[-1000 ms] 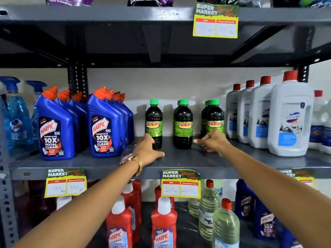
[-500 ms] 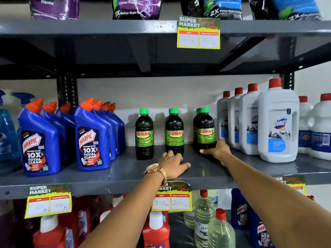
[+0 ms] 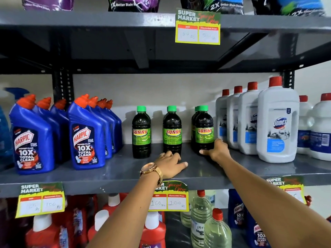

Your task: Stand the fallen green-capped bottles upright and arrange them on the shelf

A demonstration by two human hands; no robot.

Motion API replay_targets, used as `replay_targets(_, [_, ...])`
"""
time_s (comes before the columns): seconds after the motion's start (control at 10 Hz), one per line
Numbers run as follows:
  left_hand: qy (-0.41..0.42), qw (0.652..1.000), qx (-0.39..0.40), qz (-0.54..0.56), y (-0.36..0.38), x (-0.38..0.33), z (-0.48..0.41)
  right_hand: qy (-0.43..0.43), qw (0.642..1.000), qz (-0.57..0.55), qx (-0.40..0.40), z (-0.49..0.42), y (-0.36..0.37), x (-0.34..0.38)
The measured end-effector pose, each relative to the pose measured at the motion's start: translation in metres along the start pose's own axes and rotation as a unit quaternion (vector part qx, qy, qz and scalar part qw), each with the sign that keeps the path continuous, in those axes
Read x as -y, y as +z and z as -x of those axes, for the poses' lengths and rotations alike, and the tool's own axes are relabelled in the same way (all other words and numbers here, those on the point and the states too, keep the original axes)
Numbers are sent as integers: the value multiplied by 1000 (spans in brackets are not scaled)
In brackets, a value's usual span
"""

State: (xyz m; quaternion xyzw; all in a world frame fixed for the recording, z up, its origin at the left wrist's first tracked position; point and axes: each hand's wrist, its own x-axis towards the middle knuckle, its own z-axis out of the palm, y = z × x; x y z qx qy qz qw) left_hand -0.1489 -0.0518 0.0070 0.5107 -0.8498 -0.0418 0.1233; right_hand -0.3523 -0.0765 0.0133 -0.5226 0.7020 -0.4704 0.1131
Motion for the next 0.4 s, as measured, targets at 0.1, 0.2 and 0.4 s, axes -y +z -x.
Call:
replay_targets(0.1, [2, 1000, -3, 5, 1, 2, -1, 4, 1000, -8, 1, -1, 0, -2])
replay_targets(0.2, [1, 1000, -4, 14, 0, 0, 1, 17, 1000, -24, 2, 0, 0, -2])
replay_targets(0.4, [5, 986, 113, 126, -20, 2, 9, 13, 988, -146, -49, 9, -11, 6])
